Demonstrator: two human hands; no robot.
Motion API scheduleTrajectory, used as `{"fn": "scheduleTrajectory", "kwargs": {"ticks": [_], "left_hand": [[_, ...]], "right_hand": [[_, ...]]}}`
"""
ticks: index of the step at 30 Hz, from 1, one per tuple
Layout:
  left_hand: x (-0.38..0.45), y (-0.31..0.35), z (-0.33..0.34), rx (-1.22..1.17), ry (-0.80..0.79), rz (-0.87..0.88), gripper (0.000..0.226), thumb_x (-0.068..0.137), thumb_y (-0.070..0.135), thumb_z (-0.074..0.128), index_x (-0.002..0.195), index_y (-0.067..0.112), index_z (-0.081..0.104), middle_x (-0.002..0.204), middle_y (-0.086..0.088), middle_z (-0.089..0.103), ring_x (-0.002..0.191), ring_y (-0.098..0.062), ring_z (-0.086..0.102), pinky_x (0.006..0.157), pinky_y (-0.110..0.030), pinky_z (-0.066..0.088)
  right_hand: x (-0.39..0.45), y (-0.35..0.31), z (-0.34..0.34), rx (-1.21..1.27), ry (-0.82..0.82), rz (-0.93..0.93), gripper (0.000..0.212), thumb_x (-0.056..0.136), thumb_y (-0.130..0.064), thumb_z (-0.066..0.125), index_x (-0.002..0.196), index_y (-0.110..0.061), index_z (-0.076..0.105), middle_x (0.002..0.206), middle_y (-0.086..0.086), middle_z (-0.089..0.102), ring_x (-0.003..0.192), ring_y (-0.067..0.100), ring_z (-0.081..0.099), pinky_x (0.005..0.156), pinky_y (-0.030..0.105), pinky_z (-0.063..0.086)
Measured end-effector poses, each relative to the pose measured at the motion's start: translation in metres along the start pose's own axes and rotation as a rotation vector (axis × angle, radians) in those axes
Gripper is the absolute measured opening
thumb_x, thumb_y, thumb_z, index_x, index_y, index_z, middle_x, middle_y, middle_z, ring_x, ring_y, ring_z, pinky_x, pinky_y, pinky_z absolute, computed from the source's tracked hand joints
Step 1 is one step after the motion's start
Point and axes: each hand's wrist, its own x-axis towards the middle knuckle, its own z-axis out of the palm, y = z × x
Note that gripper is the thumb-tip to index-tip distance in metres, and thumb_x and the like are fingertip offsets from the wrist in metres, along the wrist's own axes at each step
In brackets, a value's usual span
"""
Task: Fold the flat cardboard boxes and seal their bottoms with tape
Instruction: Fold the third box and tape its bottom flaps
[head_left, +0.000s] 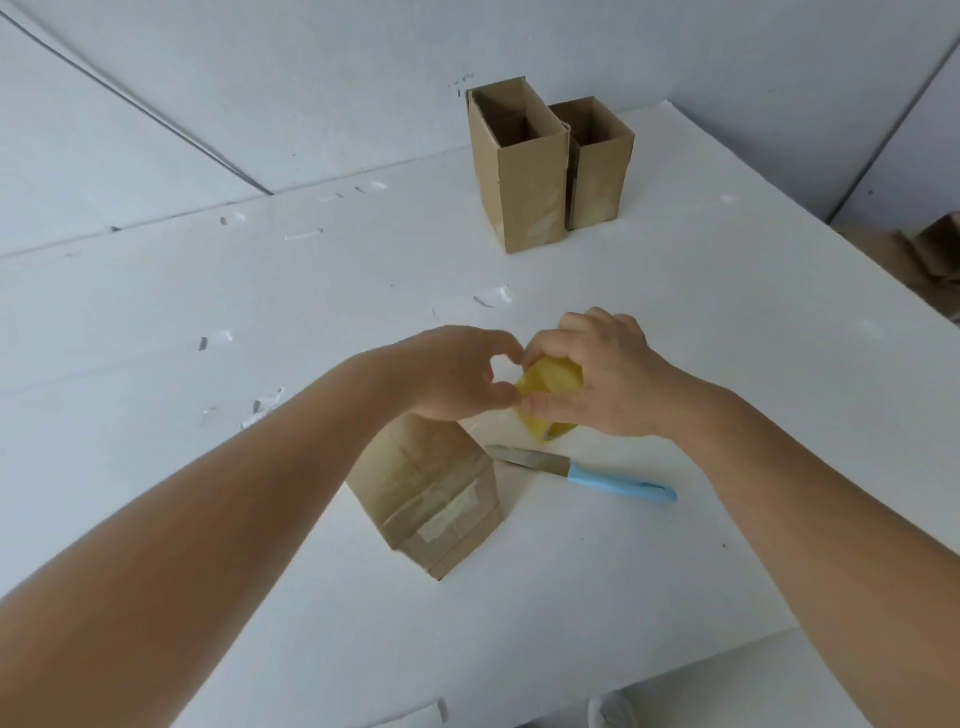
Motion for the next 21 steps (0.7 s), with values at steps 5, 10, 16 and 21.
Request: {"fn": "scheduleTrajectory", "kwargs": {"ticks": [5, 10, 16, 21], "left_hand": [[0.016, 0.000, 0.004, -0.261, -0.219, 0.045, 0.011, 0.083, 0.033, 0.068, 0.092, 0.038, 0.065, 0.085, 0.007, 0.073, 0.080, -0.004, 0.068, 0.089, -0.029, 0.047], [0.016, -0.006, 0.006, -0.475, -0.133, 0.040, 0.014, 0.079, 0.026, 0.073, 0.089, 0.036, 0.070, 0.074, 0.004, 0.069, 0.073, -0.003, 0.061, 0.084, -0.028, 0.049], [0.013, -0.014, 0.011, -0.539, -0.051, 0.007, 0.013, 0.080, 0.024, 0.073, 0.090, 0.033, 0.073, 0.076, 0.001, 0.069, 0.075, -0.008, 0.062, 0.091, -0.036, 0.050], [0.010, -0.018, 0.013, -0.617, 0.017, -0.011, 0.021, 0.075, 0.026, 0.076, 0.095, 0.033, 0.072, 0.085, -0.006, 0.072, 0.079, -0.011, 0.066, 0.097, -0.041, 0.051]], "right_hand": [[0.000, 0.003, -0.006, -0.007, 0.046, -0.061, 0.052, 0.064, -0.073, 0.044, 0.102, -0.040, 0.058, 0.085, -0.015, 0.038, 0.096, 0.010, 0.035, 0.089, 0.028, 0.018], [-0.003, 0.004, -0.011, 0.053, 0.094, -0.079, 0.061, 0.060, -0.073, 0.039, 0.107, -0.039, 0.057, 0.099, -0.012, 0.046, 0.100, 0.008, 0.036, 0.090, 0.029, 0.021], [-0.025, 0.005, 0.002, 0.378, 0.333, 0.111, 0.094, 0.055, -0.065, 0.069, 0.131, -0.025, 0.033, 0.123, -0.011, 0.031, 0.119, 0.009, 0.032, 0.099, 0.027, 0.028], [-0.045, 0.014, 0.049, 0.435, 0.356, 0.373, 0.077, 0.061, -0.035, 0.085, 0.109, -0.021, 0.028, 0.111, -0.004, 0.029, 0.107, 0.014, 0.034, 0.095, 0.028, 0.034]]}}
